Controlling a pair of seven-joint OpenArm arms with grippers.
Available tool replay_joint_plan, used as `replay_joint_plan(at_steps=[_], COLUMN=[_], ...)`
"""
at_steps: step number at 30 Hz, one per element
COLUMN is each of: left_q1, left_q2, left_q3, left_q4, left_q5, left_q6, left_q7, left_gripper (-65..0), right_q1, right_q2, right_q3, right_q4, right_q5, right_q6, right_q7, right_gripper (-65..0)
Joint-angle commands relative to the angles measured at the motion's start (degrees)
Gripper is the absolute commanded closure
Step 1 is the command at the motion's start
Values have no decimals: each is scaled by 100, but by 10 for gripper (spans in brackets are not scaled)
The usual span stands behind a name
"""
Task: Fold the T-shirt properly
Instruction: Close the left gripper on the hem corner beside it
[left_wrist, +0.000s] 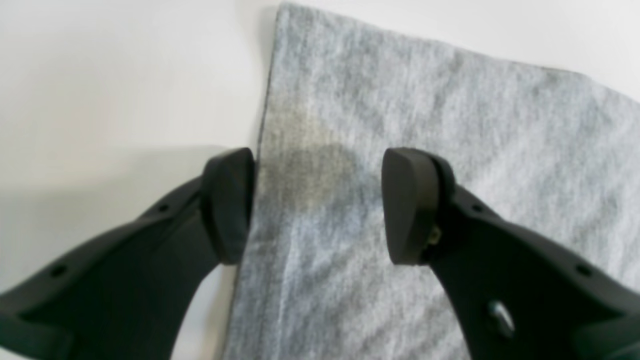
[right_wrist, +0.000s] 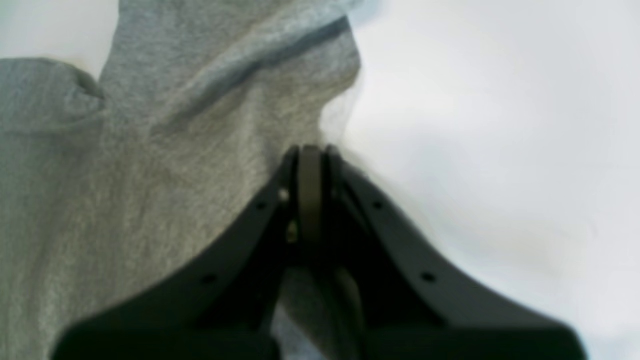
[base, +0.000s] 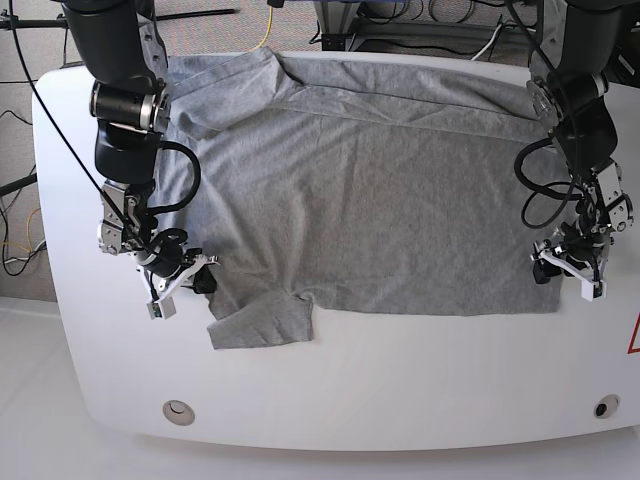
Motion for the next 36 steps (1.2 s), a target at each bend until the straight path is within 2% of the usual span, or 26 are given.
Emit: replay_joint_plan(at_steps=[1,3,5,13,15,19,36], left_q1=[-19,-56,-62,-99,-78,-76,74], left_q2=[5,11,7,2,-29,-33,-68], left_q3=[-1,-2,3,11,6,3,-31], left_q4=[1,3,2,-4,57,62,383], left_q5=[103,78,63,51,32,38,47], left_q6=[-11,10,3,6,-17,-20,-50], left_q7=[227,158,151,140,165,159,236], left_gripper=[-356,-284,-244,-137,-63,-7,-12], right_q1=[69,59,48,48,14,17,13], right_q2=[42,39,38,35,6,10,11], right_q3=[-19,-22,-24,-22,-30,-30,-38], right_q4=[48,46,49,70,86,93,102], right_q5=[-112,-148,-150,-149,-186,-184,-203], right_q6=[-2,-2,-7,-19,-6,-7,0], right_q7=[-224,-214,-221,-228,-240,-234,-246], right_gripper=[0,0,0,0,0,0,0])
